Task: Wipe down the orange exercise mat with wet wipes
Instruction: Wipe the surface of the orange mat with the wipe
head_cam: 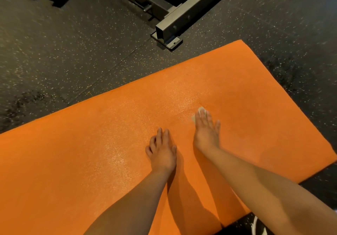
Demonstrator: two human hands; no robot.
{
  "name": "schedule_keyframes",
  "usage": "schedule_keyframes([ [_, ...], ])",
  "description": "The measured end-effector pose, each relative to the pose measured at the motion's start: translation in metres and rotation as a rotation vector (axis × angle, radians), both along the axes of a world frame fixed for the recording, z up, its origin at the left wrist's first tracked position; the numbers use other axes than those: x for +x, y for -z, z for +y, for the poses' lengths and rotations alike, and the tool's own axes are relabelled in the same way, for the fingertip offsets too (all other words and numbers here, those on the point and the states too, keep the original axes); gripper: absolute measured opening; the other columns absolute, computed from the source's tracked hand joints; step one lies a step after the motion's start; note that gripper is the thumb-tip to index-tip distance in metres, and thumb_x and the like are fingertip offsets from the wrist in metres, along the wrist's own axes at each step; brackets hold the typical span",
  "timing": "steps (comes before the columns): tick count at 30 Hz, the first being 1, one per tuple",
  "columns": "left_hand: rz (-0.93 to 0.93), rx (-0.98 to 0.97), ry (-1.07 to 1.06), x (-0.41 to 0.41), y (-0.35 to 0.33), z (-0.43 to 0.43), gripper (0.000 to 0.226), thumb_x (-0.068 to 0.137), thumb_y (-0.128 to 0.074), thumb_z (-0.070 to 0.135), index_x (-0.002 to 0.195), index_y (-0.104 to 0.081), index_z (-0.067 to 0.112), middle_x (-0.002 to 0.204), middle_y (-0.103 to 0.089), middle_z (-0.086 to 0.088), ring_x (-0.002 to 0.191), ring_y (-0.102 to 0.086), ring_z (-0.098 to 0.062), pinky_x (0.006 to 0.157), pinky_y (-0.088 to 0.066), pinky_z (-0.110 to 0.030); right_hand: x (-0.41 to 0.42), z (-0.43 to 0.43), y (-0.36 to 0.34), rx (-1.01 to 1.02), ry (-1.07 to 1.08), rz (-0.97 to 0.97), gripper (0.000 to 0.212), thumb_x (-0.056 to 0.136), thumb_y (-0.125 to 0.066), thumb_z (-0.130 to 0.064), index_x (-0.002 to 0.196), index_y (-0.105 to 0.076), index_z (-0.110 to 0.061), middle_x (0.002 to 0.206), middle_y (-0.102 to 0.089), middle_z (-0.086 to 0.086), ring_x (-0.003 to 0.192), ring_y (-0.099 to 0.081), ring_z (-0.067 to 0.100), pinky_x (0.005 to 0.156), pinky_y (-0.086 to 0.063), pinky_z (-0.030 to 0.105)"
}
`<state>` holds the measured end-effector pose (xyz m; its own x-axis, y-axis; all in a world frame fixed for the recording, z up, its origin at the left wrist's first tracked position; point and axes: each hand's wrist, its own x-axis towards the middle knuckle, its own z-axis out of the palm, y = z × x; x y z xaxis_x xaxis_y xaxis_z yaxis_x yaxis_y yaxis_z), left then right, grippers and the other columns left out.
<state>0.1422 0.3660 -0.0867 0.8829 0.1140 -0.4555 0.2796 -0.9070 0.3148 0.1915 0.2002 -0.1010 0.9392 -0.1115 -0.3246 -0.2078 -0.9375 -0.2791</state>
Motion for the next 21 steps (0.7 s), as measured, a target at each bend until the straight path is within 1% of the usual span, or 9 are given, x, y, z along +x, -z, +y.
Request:
schedule_keyframes([
  [2, 0.006, -0.009, -0.015, -0.001, -0.003, -0.003, 0.065, 0.105, -0.040, 0.042, 0.159, -0.006, 0.035, 0.168, 0.012, 0.009, 0.152, 0.000, -0.025, 0.118, -0.005, -0.048, -0.005, 0.014, -0.004, 0.057, -0.074, 0.036, 0.088, 0.092, -0.045, -0.005, 0.162, 0.005, -0.024, 0.168, 0.019, -0.005, 0.153, 0.020, 0.014, 0.121, 0.011, 0.049],
  [5, 0.006, -0.033, -0.024, -0.001, -0.004, -0.002, 0.065, 0.104, -0.041, 0.041, 0.159, -0.007, 0.037, 0.168, 0.011, 0.011, 0.151, -0.001, -0.025, 0.119, -0.005, -0.048, -0.015, 0.040, -0.006, 0.154, -0.376, 0.057, 0.082, 0.099, -0.047, -0.017, 0.162, 0.003, -0.026, 0.167, 0.021, -0.009, 0.150, 0.025, 0.009, 0.122, 0.012, 0.051],
  [7, 0.004, -0.046, -0.027, 0.000, -0.003, 0.001, 0.066, 0.102, -0.043, 0.042, 0.159, -0.008, 0.039, 0.167, 0.009, 0.012, 0.151, -0.003, -0.024, 0.119, -0.007, -0.047, -0.017, 0.043, -0.004, 0.150, -0.516, 0.072, 0.077, 0.101, -0.045, -0.019, 0.162, 0.001, -0.028, 0.168, 0.017, -0.011, 0.150, 0.024, 0.007, 0.124, 0.012, 0.051],
  [9, 0.001, -0.047, -0.039, 0.001, -0.003, 0.001, 0.067, 0.101, -0.045, 0.044, 0.158, -0.010, 0.039, 0.167, 0.007, 0.013, 0.151, -0.004, -0.023, 0.119, -0.008, -0.047, -0.011, 0.033, -0.006, 0.064, -0.485, 0.055, 0.080, 0.100, -0.044, -0.016, 0.162, 0.004, -0.028, 0.168, 0.016, -0.010, 0.152, 0.021, 0.011, 0.124, 0.010, 0.052],
  [12, 0.003, -0.026, -0.056, 0.001, -0.003, -0.004, 0.069, 0.099, -0.047, 0.045, 0.158, -0.012, 0.038, 0.167, 0.005, 0.013, 0.150, -0.004, -0.023, 0.119, -0.008, -0.048, 0.002, 0.012, -0.013, -0.051, -0.169, 0.053, 0.087, 0.094, -0.043, -0.010, 0.161, 0.011, -0.023, 0.167, 0.021, -0.004, 0.154, 0.020, 0.018, 0.122, 0.012, 0.052],
  [14, 0.001, -0.011, -0.067, 0.001, -0.002, -0.005, 0.072, 0.097, -0.048, 0.046, 0.158, -0.012, 0.036, 0.167, 0.003, 0.012, 0.150, -0.005, -0.024, 0.119, -0.008, -0.048, 0.005, 0.011, -0.013, -0.039, -0.115, 0.062, 0.089, 0.093, -0.044, -0.009, 0.160, 0.013, -0.020, 0.166, 0.024, -0.002, 0.153, 0.022, 0.020, 0.121, 0.013, 0.051],
  [16, -0.007, -0.015, -0.092, 0.003, -0.001, -0.007, 0.071, 0.095, -0.049, 0.044, 0.157, -0.016, 0.035, 0.167, -0.001, 0.010, 0.149, -0.007, -0.025, 0.118, -0.009, -0.048, 0.003, 0.022, -0.009, 0.043, -0.237, 0.054, 0.089, 0.095, -0.046, -0.011, 0.160, 0.014, -0.021, 0.164, 0.028, -0.001, 0.153, 0.025, 0.019, 0.122, 0.012, 0.050],
  [19, -0.044, -0.039, -0.175, 0.015, -0.002, -0.016, 0.061, 0.097, -0.046, 0.038, 0.154, -0.024, 0.037, 0.166, -0.008, 0.008, 0.147, -0.011, -0.025, 0.117, -0.012, -0.048, -0.001, 0.034, -0.005, 0.134, -0.515, 0.049, 0.074, 0.104, -0.039, -0.025, 0.162, 0.007, -0.026, 0.166, 0.021, -0.010, 0.151, 0.024, 0.010, 0.123, 0.013, 0.049],
  [21, -0.042, -0.050, -0.167, 0.024, -0.004, -0.022, 0.060, 0.098, -0.044, 0.036, 0.154, -0.023, 0.040, 0.167, -0.005, 0.008, 0.148, -0.009, -0.025, 0.117, -0.011, -0.048, 0.006, 0.027, -0.004, 0.124, -0.560, 0.055, 0.071, 0.106, -0.037, -0.026, 0.162, 0.006, -0.028, 0.166, 0.019, -0.013, 0.151, 0.022, 0.008, 0.123, 0.013, 0.049],
])
